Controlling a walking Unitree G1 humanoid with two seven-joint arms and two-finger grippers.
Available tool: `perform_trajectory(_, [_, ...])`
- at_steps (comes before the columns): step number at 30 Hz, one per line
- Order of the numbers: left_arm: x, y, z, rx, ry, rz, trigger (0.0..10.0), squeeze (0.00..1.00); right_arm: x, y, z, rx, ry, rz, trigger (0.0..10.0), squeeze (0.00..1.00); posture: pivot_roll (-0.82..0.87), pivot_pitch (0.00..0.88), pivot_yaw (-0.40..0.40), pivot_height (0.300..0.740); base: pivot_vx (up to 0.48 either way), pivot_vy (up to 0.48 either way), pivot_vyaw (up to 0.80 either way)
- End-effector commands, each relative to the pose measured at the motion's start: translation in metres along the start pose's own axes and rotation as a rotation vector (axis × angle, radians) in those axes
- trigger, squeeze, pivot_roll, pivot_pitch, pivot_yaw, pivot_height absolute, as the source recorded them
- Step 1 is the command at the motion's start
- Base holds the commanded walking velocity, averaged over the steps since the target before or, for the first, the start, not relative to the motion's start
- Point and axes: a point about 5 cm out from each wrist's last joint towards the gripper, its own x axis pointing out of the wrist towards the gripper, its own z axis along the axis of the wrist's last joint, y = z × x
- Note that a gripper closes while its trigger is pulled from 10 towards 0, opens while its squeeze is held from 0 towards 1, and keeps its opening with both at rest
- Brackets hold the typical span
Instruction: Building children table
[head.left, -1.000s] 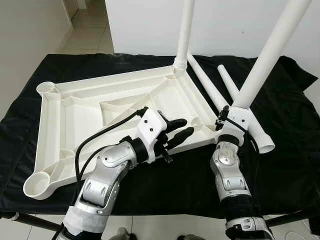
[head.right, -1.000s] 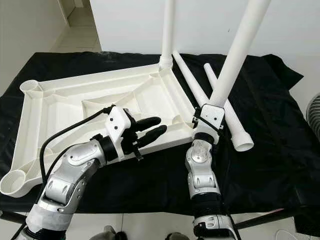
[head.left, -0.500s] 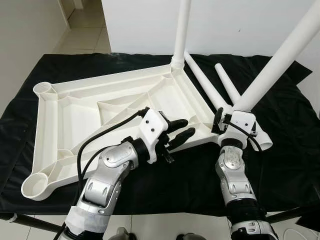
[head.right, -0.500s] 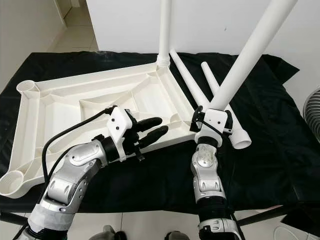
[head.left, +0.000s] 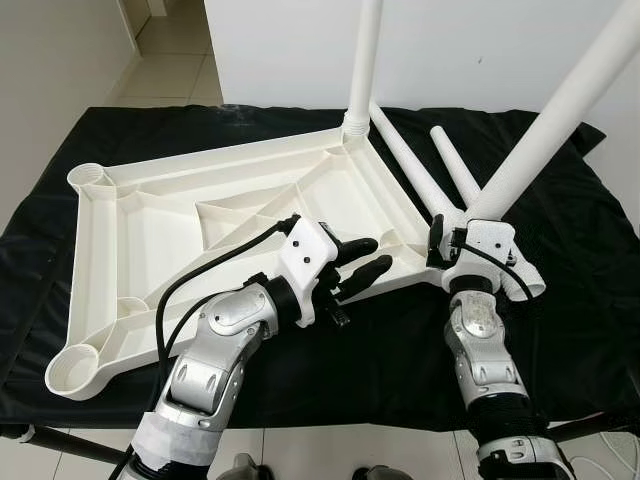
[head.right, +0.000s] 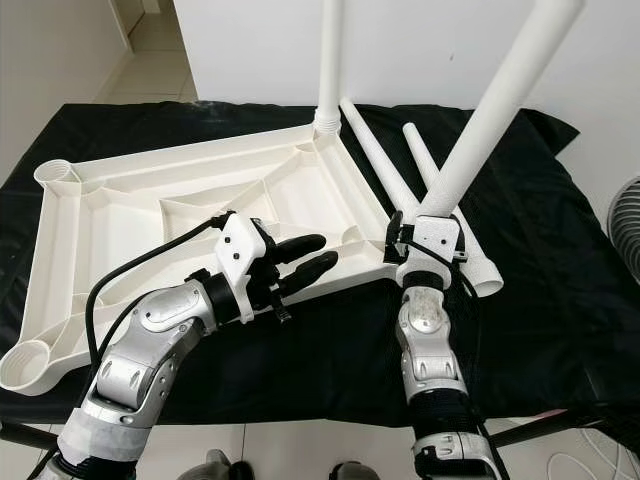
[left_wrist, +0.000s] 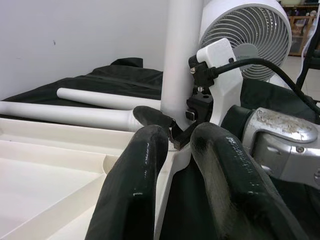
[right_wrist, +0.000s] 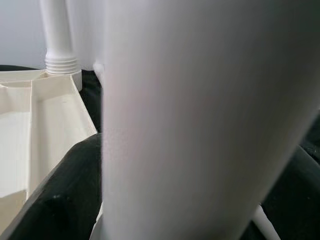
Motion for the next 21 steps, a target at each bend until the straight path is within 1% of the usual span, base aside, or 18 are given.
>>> perform_trajectory(1, [0.001,0.001,0.001,0.007,-0.003,0.051,10.0,0.00,0.006,-0.005,0.006,0.011,-0.030,0.092,10.0,0.00,-0.12,0.065,0.045,0.740,0.000,0.000,0.00])
perform_trajectory(2, [0.001,0.001,0.001,0.007,-0.003,0.051,10.0,0.00,0.006,-0.005,0.006,0.011,-0.030,0.092,10.0,0.00,-0.12,0.065,0.045,0.740,0.000,0.000,0.00])
perform_trajectory(4, [0.001,0.001,0.001,0.007,-0.004,0.047,10.0,0.00,0.009,-0.004,0.010,0.019,-0.043,0.205,10.0,0.00,-0.12,0.065,0.045,0.740,0.000,0.000,0.00])
perform_trajectory(6, [0.001,0.001,0.001,0.007,-0.004,0.047,10.0,0.00,0.009,-0.004,0.010,0.019,-0.043,0.205,10.0,0.00,-0.12,0.065,0.045,0.740,0.000,0.000,0.00])
perform_trajectory(8, [0.002,0.001,0.001,0.006,-0.004,0.045,10.0,0.00,0.011,-0.004,0.014,0.014,-0.066,0.280,10.0,0.00,-0.12,0.065,0.045,0.740,0.000,0.000,0.00])
perform_trajectory(9, [0.002,0.001,0.001,0.006,-0.004,0.045,10.0,0.00,0.011,-0.004,0.014,0.014,-0.066,0.280,10.0,0.00,-0.12,0.065,0.045,0.740,0.000,0.000,0.00])
perform_trajectory(10, [0.002,0.001,0.001,0.006,-0.005,0.043,10.0,0.00,0.012,-0.003,0.016,0.022,-0.071,0.323,10.0,0.00,-0.13,0.060,0.048,0.740,0.000,0.000,0.00])
perform_trajectory(11, [0.002,0.001,0.001,0.006,-0.005,0.043,10.0,0.00,0.012,-0.003,0.016,0.022,-0.071,0.323,10.0,0.00,-0.13,0.060,0.048,0.740,0.000,0.000,0.00])
perform_trajectory(12, [0.002,0.001,0.001,0.006,-0.006,0.043,10.0,0.00,0.013,-0.004,0.019,0.023,-0.081,0.373,7.7,0.00,-0.13,0.060,0.048,0.740,0.000,0.000,0.00])
perform_trajectory(13, [0.002,0.001,0.001,0.006,-0.006,0.043,10.0,0.00,0.013,-0.004,0.019,0.023,-0.081,0.373,7.7,0.00,-0.13,0.060,0.048,0.740,0.000,0.000,0.00])
perform_trajectory(14, [0.002,0.001,0.001,0.007,-0.007,0.042,10.0,0.00,0.013,-0.004,0.021,0.036,-0.084,0.435,0.9,0.00,-0.13,0.060,0.048,0.740,0.000,0.000,0.00])
perform_trajectory(15, [0.003,0.001,0.001,0.008,-0.008,0.041,10.0,0.00,0.013,-0.005,0.021,0.042,-0.075,0.494,0.0,0.00,-0.13,0.056,0.050,0.740,0.000,0.000,0.00])
perform_trajectory(16, [0.003,0.001,0.001,0.008,-0.009,0.041,10.0,0.00,0.014,-0.006,0.021,0.041,-0.063,0.537,0.0,0.00,-0.13,0.056,0.050,0.740,0.000,0.000,0.00])
perform_trajectory(19, [0.003,0.001,0.001,0.008,-0.009,0.041,10.0,0.00,0.014,-0.006,0.021,0.041,-0.063,0.537,0.0,0.00,-0.13,0.056,0.050,0.740,0.000,0.000,0.00])
perform_trajectory(20, [0.003,0.001,0.001,0.009,-0.009,0.041,10.0,0.00,0.015,-0.007,0.020,0.034,-0.050,0.570,0.0,0.00,-0.13,0.056,0.049,0.740,0.000,0.000,0.00])
perform_trajectory(21, [0.003,0.001,0.001,0.009,-0.009,0.041,10.0,0.00,0.015,-0.007,0.020,0.034,-0.050,0.570,0.0,0.00,-0.13,0.056,0.049,0.740,0.000,0.000,0.00])
